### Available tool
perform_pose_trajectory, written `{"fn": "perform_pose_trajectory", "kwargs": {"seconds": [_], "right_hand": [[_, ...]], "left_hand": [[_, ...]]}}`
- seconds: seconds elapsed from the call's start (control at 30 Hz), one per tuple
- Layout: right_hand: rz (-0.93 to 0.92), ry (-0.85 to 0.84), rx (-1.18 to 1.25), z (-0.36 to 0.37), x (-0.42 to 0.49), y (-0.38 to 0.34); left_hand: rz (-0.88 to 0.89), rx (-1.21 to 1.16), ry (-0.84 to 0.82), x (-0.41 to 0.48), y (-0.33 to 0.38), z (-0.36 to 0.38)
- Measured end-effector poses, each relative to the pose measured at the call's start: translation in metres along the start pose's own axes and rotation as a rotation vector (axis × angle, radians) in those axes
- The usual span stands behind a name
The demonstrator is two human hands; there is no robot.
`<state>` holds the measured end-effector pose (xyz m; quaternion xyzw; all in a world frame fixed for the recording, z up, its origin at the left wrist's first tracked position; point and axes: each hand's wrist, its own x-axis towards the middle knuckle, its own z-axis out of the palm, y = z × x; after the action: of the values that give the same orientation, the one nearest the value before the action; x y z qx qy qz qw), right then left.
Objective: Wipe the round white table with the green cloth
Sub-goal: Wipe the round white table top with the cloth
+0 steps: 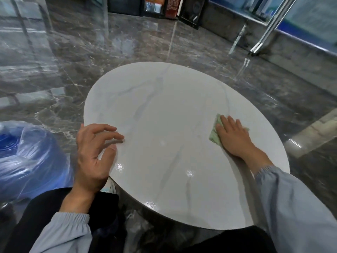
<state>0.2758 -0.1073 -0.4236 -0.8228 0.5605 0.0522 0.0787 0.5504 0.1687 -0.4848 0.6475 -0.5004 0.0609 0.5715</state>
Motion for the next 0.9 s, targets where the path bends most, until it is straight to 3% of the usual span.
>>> {"fn": "perform_pose_trajectory", "kwargs": {"seconds": [0.1,0.2,0.37,0.5,0.6,0.7,0.9], "right_hand": [[0.084,0.015,0.022,0.003,0.005,-0.021],[-0.182,0.019,-0.081,0.015,-0.007,-0.093],[-0.584,0.033,0.002,0.040,-0.067,-0.200],[-0.645,0.000,0.046,0.040,-0.076,-0.192],[-0.559,-0.013,0.087,0.028,-0.064,-0.141],[-0.331,0.015,0.096,0.016,-0.043,-0.049],[0.181,0.020,0.045,0.000,-0.026,0.140]], "left_hand": [[-0.009,0.017,-0.011,0.000,-0.001,0.000],[-0.040,-0.010,-0.005,-0.003,-0.002,0.000],[-0.017,-0.087,0.031,-0.006,-0.008,0.001],[-0.046,-0.095,0.026,-0.008,-0.015,-0.002],[-0.039,-0.038,0.013,-0.007,-0.012,-0.007],[-0.036,0.027,-0.007,-0.001,-0.004,-0.010],[-0.193,0.303,-0.173,0.041,0.015,-0.002]]}}
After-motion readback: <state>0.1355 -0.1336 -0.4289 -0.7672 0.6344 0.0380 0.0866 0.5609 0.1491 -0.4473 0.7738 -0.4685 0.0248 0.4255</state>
